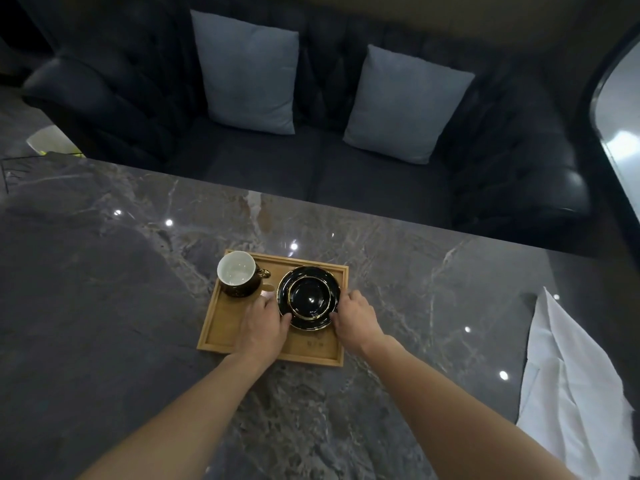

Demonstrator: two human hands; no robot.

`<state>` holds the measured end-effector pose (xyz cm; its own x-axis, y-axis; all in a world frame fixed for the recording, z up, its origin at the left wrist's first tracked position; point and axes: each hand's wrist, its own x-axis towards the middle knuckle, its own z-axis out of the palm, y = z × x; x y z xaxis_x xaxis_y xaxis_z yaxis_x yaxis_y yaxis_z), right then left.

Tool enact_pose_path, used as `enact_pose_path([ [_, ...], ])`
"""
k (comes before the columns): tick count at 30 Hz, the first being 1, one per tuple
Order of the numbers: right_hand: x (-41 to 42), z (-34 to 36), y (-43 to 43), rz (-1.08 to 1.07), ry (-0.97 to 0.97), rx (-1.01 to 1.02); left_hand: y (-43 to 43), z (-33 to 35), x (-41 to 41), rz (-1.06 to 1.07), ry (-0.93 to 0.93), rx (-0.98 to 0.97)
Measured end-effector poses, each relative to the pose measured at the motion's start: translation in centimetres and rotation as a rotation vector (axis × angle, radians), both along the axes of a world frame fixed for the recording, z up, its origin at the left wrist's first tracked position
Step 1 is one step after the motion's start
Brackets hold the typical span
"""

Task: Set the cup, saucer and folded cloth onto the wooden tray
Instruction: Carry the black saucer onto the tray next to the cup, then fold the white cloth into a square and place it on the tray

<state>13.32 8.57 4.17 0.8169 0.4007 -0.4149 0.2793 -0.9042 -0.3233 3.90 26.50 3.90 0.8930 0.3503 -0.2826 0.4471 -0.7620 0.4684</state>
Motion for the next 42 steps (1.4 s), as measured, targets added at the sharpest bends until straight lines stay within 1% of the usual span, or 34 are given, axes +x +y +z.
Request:
enact_pose_path([
  [5, -0.3, 0.1, -0.1, -0.002, -0.035, -0.013, 0.1, 0.2, -0.3, -0.003, 0.0, 0.009],
  [8, -1.1, 0.7, -0.8, -0.06, -0.092, 0.047, 0.0, 0.3, -0.9, 0.028, -0.024, 0.008],
  [10, -2.0, 1.2, -1.7, -0.083, -0.152, 0.072, -0.1, 0.4, -1.7, 0.043, -0.076, 0.033],
  [14, -4.2, 1.8, -4.6, -0.073, -0.26, 0.035, -1.2, 0.6, -3.8, -0.063, -0.143, 0.126],
  [18, -6.3, 1.8, -8.8, -0.045, -0.252, -0.05, -3.9, 1.3, -4.6, -0.217, -0.11, 0.189],
  [23, -8.9, 1.9, -14.9, -0.112, -0.223, -0.123, -8.9, 2.5, -4.7, -0.379, -0.119, 0.218],
  [30, -12.4, 2.1, -25.4, -0.272, -0.23, -0.194, -18.6, 3.2, -4.7, -0.555, -0.124, 0.223],
  [37, -14.4, 1.7, -35.3, -0.417, -0.221, -0.246, -28.0, 3.2, -4.7, -0.666, -0.074, 0.202],
  [42, -14.5, 1.4, -41.1, -0.467, -0.209, -0.262, -33.8, 2.6, -4.2, -0.689, -0.071, 0.158],
])
